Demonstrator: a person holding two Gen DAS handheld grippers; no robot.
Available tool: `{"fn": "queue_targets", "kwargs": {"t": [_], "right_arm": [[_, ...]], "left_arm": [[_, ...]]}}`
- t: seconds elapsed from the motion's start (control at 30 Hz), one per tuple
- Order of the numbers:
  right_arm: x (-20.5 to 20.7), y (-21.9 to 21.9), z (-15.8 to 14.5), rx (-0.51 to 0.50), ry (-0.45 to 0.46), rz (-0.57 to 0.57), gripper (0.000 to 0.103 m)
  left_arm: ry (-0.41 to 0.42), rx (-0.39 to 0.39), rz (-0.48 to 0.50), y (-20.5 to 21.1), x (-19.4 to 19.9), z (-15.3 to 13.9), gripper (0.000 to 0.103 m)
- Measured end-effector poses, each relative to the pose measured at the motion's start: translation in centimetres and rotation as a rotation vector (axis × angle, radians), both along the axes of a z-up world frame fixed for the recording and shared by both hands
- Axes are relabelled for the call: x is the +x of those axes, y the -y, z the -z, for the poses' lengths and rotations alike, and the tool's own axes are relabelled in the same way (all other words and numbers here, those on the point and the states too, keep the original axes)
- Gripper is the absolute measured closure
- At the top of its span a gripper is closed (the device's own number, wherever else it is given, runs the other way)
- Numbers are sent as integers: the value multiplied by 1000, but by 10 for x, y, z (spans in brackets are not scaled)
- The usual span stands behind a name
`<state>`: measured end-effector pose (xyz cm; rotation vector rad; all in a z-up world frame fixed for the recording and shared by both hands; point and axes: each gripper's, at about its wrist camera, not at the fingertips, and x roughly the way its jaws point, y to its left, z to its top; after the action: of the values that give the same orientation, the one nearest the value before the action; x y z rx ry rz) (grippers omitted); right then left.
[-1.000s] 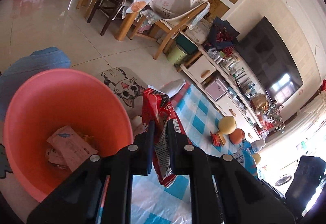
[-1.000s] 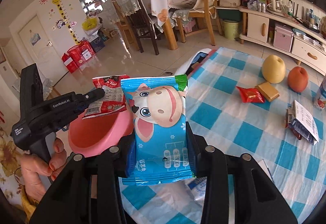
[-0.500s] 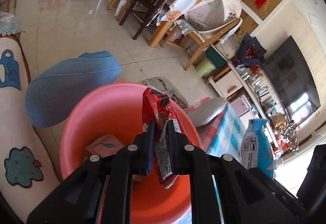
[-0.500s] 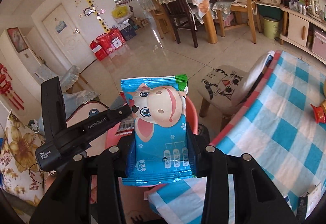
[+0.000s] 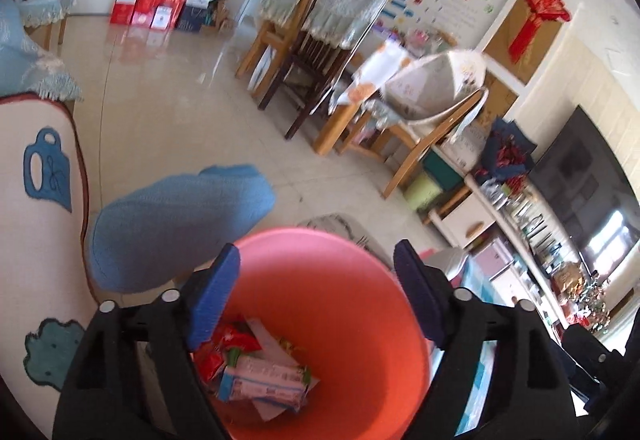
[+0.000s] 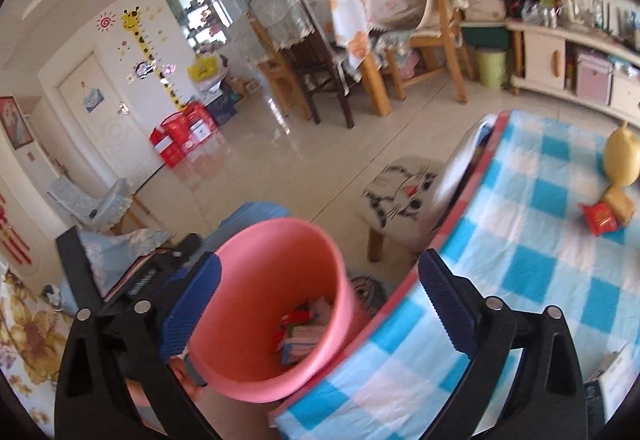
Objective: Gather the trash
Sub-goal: 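Move both tools back over the table toward the white milk packets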
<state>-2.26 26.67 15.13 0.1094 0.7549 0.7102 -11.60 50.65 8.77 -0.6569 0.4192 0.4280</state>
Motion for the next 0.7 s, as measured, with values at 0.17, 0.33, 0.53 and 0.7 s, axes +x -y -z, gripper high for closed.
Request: {"fn": "queue_targets", "kwargs": {"t": [0.17, 0.33, 0.53, 0.7], "right_arm": [[-4, 23, -4, -171, 101, 49, 5], [-12, 49, 3, -321, 213, 108, 5], [-20, 83, 7, -432, 324, 184, 5], [-22, 117, 5, -484, 397, 253, 5]], "left_arm": [[95, 201, 68, 32, -2, -23, 12], [94, 244, 148, 61, 0, -39, 12], [5, 244, 232, 92, 7, -48, 12], [33, 321, 269, 127, -1, -50, 12]]}}
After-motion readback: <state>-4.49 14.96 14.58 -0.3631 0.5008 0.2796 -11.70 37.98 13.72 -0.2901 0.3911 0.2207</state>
